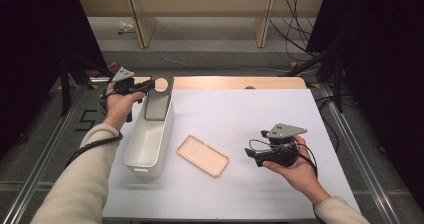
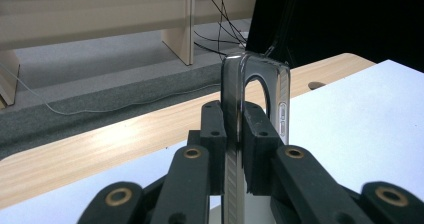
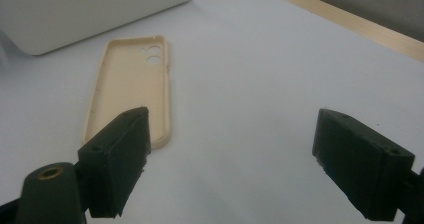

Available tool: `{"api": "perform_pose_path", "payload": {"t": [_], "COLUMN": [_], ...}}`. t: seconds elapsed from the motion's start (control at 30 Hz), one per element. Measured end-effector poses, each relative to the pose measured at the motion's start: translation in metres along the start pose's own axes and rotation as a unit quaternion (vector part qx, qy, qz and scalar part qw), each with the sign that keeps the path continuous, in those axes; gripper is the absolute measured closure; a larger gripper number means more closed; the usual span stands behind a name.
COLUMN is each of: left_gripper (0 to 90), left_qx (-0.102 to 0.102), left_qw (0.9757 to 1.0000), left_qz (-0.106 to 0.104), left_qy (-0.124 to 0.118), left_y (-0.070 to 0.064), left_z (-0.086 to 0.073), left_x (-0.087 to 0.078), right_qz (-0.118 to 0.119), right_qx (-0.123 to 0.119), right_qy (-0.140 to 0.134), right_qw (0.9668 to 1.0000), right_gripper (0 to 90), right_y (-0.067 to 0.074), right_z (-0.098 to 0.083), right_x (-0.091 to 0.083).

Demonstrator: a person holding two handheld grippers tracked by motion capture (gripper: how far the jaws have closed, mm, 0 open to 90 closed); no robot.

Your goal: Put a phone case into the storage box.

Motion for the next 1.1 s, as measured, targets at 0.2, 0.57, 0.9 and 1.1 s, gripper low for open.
{"api": "perform_pose_path", "payload": {"t": [0.2, 0.57, 0.9, 1.1], "left_gripper": [81.0, 80.0, 78.5, 76.6], "left_qx": [-0.004, -0.002, -0.002, 0.001], "left_qw": [1.0000, 0.9999, 0.9995, 0.9991], "left_qz": [0.000, 0.005, 0.010, 0.023], "left_qy": [0.003, 0.015, 0.029, 0.037], "left_y": [0.002, 0.005, 0.008, 0.008], "left_z": [-0.002, -0.006, -0.010, -0.011], "left_x": [0.001, 0.002, 0.004, 0.006], "right_qz": [0.000, 0.001, 0.001, 0.002], "right_qx": [0.000, -0.001, 0.000, 0.000], "right_qy": [0.000, -0.001, -0.001, 0.000], "right_qw": [1.0000, 1.0000, 1.0000, 1.0000], "right_gripper": [16.3, 16.3, 16.3, 16.3], "right_y": [0.000, 0.000, 0.000, 0.000], "right_z": [0.000, 0.000, 0.000, 0.000], "right_x": [0.000, 0.000, 0.001, 0.001]}}
Point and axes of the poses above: each handheld gripper's, and its own axes: x roughly forward along the jaws, z roughly out of its top, y roughly to its left, the point moved 2 cm from there along x, roughly forward along the jaws, and after that the axes turned 12 degrees about y, right-handed, at the moved point
